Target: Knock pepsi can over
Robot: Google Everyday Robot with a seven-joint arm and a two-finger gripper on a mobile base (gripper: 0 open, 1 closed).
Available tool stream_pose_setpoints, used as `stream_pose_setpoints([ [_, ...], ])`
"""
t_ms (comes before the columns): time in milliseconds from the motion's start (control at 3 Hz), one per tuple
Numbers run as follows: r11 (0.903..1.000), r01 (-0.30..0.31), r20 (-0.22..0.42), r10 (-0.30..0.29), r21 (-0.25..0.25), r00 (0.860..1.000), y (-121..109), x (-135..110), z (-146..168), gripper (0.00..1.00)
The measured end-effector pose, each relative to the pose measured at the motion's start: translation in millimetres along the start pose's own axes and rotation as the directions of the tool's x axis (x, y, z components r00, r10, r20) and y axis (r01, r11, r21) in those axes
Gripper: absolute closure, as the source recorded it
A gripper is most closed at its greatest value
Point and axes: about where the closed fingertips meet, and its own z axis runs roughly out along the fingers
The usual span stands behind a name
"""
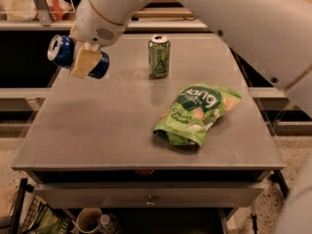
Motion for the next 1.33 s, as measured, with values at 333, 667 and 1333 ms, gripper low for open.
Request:
stream_pose_setpoints([
  [333,0.9861,0.141,-0.172,-0.154,-0.088,0.973,-1.3,-0.4,13.6,1.0],
  [667,0.9497,0.249,-0.324,-0.3,-0.19,0.897,1.8,19.6,20.3,1.0],
  [1333,0.9024,0.297,-0.479,-0.419,-0.312,0.771,18.6,66.1,16.8,1.0],
])
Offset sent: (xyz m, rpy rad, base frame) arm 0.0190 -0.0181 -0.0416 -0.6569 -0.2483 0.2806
